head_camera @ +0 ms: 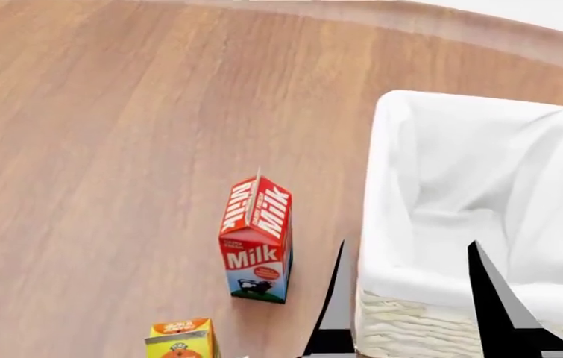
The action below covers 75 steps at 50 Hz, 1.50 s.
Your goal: Pick up the orange juice, and put it in the basket.
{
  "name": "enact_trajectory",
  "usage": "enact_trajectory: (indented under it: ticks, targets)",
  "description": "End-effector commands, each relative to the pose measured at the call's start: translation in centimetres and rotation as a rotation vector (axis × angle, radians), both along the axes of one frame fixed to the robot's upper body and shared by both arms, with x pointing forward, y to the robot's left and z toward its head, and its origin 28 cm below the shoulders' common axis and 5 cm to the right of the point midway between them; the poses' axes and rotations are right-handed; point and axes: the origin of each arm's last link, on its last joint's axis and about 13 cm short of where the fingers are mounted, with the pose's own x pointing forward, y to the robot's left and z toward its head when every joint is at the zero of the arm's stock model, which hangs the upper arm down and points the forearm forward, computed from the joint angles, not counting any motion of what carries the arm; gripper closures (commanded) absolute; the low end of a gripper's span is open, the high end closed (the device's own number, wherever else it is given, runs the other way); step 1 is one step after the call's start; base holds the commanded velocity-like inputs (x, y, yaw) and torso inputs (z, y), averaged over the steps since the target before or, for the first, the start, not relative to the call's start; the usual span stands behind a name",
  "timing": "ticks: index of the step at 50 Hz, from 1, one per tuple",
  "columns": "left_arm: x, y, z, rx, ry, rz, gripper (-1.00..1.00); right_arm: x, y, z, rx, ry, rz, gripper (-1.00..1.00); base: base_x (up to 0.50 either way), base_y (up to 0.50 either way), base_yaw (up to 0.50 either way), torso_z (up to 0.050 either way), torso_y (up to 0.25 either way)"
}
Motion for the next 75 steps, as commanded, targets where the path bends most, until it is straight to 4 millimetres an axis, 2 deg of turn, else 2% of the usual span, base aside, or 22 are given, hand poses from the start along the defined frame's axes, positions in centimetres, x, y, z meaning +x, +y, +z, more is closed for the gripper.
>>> enact_trajectory:
  ticks: [1, 13, 21, 35, 43, 48, 75]
  targets:
    - [0.2, 0.2, -0.1, -0.002, 0.003, -0.018, -1.00, 0.4, -0.3, 0.2, -0.003, -0.027, -0.005, -1.00, 0.00, 0.00, 0.00, 0.034, -0.219]
    - [0.2, 0.4, 0.0, -0.039, -0.027, -0.045, -1.00, -0.1, 0.5, 1.1, -0.012, -0.057, 0.020, -1.00, 0.00, 0.00, 0.00, 0.009, -0.055]
    - [0.2, 0.4, 0.1, -0.052, -0.028, -0.044, -1.00, -0.2, 2.2, 0.9, -0.022, -0.061, 0.062, -1.00, 0.00, 0.00, 0.00, 0.000, 0.000]
    - [0.0, 0.4, 0.2, -0.047, -0.031, -0.043, -1.00, -0.5, 6.7, -2.2, -0.087, 0.029, 0.196, -1.00, 0.00, 0.00, 0.00, 0.000, 0.000]
    - [-0.1, 0.5, 0.4, -0.052, -0.036, -0.040, -1.00, -0.7, 8.7, -3.1, -0.083, 0.046, 0.249, -1.00, 0.00, 0.00, 0.00, 0.000, 0.000]
    - [-0.1, 0.6, 0.5, -0.055, -0.039, -0.039, -1.00, -0.6, 9.6, -3.5, -0.088, 0.051, 0.278, -1.00, 0.00, 0.00, 0.00, 0.000, 0.000]
    - [-0.4, 0.5, 0.8, -0.055, -0.048, -0.041, -1.00, 1.5, 12.9, -6.8, -0.128, 0.151, 0.146, -1.00, 0.00, 0.00, 0.00, 0.000, 0.000]
